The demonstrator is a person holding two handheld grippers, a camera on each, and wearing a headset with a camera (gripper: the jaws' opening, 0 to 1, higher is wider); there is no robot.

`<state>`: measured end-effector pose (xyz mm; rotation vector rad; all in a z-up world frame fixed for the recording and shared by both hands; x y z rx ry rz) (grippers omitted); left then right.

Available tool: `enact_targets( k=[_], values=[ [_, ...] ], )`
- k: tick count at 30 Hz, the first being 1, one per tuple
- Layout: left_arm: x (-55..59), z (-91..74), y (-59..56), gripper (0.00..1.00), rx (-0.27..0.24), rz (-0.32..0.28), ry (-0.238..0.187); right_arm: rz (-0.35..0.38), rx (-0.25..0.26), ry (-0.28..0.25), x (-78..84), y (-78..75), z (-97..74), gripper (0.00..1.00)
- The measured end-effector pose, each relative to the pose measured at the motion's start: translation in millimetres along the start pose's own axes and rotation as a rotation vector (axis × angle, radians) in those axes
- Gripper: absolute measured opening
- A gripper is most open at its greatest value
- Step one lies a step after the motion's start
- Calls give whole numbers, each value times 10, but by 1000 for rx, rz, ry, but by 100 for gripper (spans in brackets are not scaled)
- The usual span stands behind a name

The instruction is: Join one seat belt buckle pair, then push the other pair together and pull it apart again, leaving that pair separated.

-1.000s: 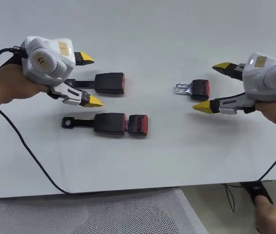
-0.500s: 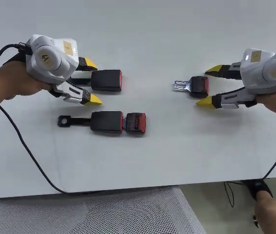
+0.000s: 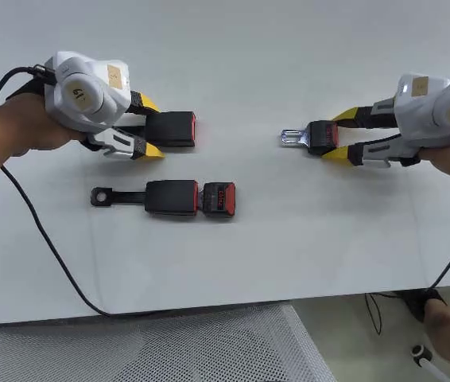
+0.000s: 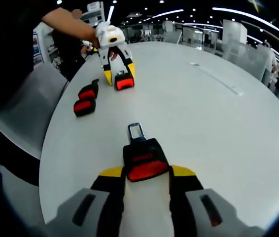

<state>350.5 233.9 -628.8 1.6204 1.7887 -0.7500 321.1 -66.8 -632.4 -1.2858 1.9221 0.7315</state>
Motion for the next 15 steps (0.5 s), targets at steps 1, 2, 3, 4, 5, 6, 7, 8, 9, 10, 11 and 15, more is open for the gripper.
enact_targets(
  k=[1, 2, 3, 4, 5, 6, 7, 8, 9, 10, 11, 15],
  values=[
    [-4, 2, -6, 42, 4, 5, -1, -22, -7, 1, -3, -4, 8, 34],
    [-11, 11, -6, 40, 6, 10, -3, -24, -8, 5, 0, 4, -3, 34],
    [6, 18, 4, 36, 3, 5, 8, -22, -8, 5, 1, 5, -4, 34],
    [-1, 28, 17, 34, 5, 20, 8, -21, -11, 4, 2, 4, -7, 34],
    [2, 40, 7, 34, 11, 26, 10, -24, -13, 2, 4, 4, -7, 34],
    [1, 58, 21, 34, 11, 27, 13, -27, -15, -2, 7, 4, -13, 34],
    [-1, 54, 11, 34, 15, 32, 15, -27, -17, -5, 8, 3, -14, 34],
    [-1, 58, 11, 34, 16, 35, 15, -27, -19, -8, 10, 5, -17, 34],
    [3, 53, 7, 34, 15, 33, 14, -29, -19, -10, 9, 6, -15, 33],
    [5, 59, 9, 34, 15, 31, 13, -28, -20, -12, 10, 6, -16, 33],
    [7, 52, 4, 34, 14, 31, 10, -27, -20, -16, 10, 7, -14, 33],
    [5, 58, -1, 33, 18, 38, 6, -21, -20, -34, -2, 13, 11, 33]
  ],
)
Point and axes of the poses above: the centre of the closed fingertips' face, and the gripper's own axes: z roughly forward along the fingers, y roughly to its left, x roughly out of its underside, the point moved 5 cm from there along -z, roughly backward along the fingers, and after that the axes turned 11 degrees about -y, right-handed, at the moved point
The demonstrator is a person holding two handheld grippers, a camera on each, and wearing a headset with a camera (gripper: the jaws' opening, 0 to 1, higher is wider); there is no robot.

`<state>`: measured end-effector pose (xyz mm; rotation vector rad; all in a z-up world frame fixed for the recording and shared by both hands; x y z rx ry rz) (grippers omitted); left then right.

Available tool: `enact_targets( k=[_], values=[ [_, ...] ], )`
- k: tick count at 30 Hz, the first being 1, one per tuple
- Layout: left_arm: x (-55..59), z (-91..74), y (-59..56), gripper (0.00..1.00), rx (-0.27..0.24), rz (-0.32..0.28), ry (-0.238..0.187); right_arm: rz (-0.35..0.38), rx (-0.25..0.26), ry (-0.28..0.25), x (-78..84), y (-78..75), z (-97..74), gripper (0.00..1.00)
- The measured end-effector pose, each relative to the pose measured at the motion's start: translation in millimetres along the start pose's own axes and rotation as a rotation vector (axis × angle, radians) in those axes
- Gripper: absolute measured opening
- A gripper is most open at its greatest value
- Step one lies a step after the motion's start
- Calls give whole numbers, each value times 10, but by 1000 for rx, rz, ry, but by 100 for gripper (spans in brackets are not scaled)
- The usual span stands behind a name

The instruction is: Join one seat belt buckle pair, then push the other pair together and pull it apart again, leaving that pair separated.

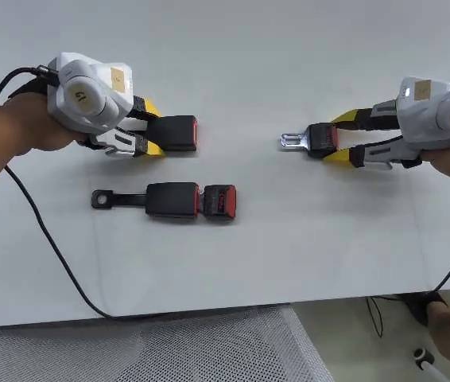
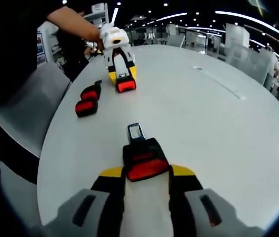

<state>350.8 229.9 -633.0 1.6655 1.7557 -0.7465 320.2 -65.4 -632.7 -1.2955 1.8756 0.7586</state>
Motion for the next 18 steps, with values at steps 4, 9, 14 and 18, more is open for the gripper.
enact_targets(
  k=[4, 9, 14, 18],
  values=[
    [-5, -3, -8, 33, 0, -2, -1, 2, 0, -22, -40, 21, 68, 33],
    [-15, 0, -17, 33, 1, 1, 8, -4, 6, -48, -109, 87, 193, 33],
    [-18, -16, -28, 33, 1, -1, 9, -2, 6, -70, -157, 100, 261, 33],
    [-18, -23, -33, 33, -1, -6, 14, -1, 11, -83, -207, 87, 332, 33]
  ],
)
Point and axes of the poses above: the centre of the closed fingertips' face, and the gripper's own axes: z roughly forward along the fingers, y roughly to its left, x roughly out of its underside, the point moved 5 cm from there along -z, roughly backward along the fingers, and after that the axes turned 11 degrees about -y, right-handed, at the moved point
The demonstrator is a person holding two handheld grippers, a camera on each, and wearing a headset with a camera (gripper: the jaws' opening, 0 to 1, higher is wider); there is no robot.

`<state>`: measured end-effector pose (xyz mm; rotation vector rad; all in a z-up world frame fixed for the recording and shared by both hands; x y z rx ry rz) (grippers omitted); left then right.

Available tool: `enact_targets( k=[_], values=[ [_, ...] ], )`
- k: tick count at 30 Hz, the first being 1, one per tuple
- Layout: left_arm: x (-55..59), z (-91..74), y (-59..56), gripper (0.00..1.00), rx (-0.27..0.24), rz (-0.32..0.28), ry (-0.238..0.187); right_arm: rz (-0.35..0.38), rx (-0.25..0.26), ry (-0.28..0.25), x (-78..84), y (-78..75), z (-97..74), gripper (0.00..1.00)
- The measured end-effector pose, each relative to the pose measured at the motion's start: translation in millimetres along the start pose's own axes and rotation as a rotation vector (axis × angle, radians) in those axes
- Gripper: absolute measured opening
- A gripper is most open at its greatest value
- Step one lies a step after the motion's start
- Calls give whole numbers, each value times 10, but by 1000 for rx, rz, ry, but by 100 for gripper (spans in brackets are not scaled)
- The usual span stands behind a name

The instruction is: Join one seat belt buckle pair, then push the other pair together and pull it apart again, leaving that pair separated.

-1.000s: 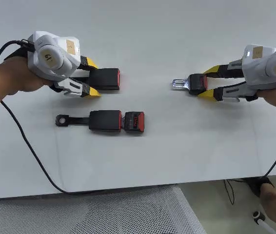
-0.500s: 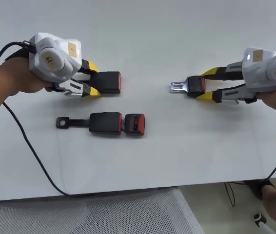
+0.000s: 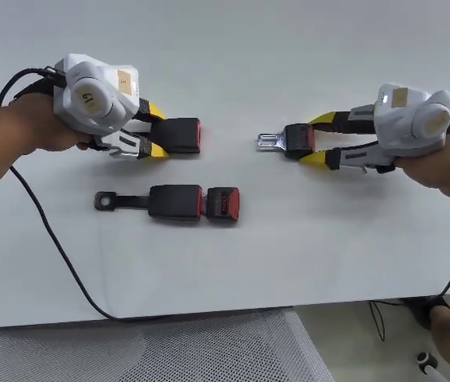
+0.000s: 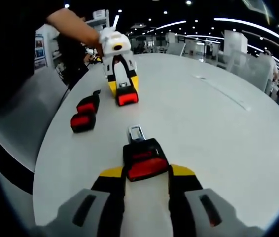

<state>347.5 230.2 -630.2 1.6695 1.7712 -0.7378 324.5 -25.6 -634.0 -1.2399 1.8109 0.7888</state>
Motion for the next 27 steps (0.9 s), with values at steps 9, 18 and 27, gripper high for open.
enact_targets(
  k=[9, 18, 27],
  values=[
    [4, -17, -9, 33, 0, -1, 3, -2, 11, -19, -131, 10, 217, 33],
    [2, -34, -14, 33, 0, -3, 7, -8, 29, -29, -199, 51, 345, 33],
    [3, -36, -7, 33, -3, -5, 10, 0, 47, -40, -284, 155, 529, 33]
  ],
)
Point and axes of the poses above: the centre of the closed fingertips' face, and the gripper's own axes: z roughly forward along the fingers, y roughly to its left, x roughly out of its underside, the point moved 5 cm from there along -z, roughly backward along the fingers, and after that the axes turned 11 degrees about -y, right-handed, at the moved point
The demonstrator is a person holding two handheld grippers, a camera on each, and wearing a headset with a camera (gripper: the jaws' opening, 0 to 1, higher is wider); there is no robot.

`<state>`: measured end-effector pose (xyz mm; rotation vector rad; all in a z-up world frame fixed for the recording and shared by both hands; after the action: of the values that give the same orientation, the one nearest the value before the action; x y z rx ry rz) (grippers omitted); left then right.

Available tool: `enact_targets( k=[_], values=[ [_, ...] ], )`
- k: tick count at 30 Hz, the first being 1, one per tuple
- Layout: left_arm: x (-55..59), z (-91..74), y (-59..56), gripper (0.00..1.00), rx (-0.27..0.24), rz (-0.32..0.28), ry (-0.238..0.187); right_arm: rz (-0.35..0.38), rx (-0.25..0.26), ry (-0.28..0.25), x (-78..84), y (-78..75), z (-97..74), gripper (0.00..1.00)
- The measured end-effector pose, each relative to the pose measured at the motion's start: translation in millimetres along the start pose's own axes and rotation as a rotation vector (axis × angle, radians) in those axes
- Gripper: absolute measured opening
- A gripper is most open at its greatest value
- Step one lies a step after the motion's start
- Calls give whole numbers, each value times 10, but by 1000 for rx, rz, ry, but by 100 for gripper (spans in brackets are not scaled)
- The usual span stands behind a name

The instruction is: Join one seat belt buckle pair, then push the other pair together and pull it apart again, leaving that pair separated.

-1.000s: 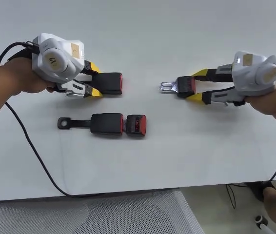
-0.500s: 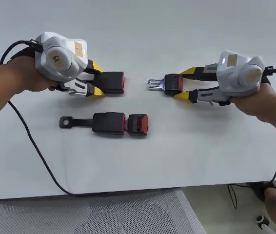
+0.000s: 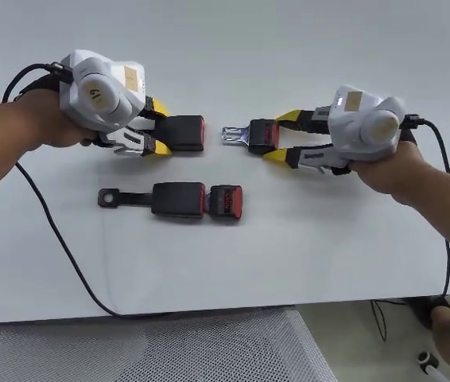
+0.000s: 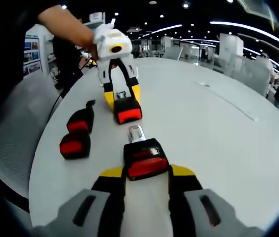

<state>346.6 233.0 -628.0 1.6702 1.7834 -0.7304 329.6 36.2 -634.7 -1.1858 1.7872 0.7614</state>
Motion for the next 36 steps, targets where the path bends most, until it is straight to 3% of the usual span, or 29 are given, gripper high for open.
enact_targets(
  k=[17, 18, 19, 36],
  values=[
    [0, -4, 7, 33, 7, 4, 13, 9, -13, -37, -171, 167, 351, 33],
    [2, -3, 10, 33, 6, 4, 14, -41, -29, -34, -190, 170, 368, 33],
    [4, -3, 9, 33, 6, 4, 13, -9, -23, -33, -176, 182, 356, 33],
    [-12, 27, 10, 32, 43, 63, 53, -15, -71, -2, -141, 211, 301, 31]
  ],
)
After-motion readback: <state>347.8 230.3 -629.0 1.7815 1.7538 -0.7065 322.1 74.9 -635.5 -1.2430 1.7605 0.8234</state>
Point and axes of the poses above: the centre of the closed fingertips' face, and the gripper's own axes: z roughly forward along the fingers, y roughly to its left, x roughly out of its underside, the point moved 5 cm from there along -z, roughly backward along the fingers, and after that the axes turned 11 degrees about -y, right-handed, at the moved point
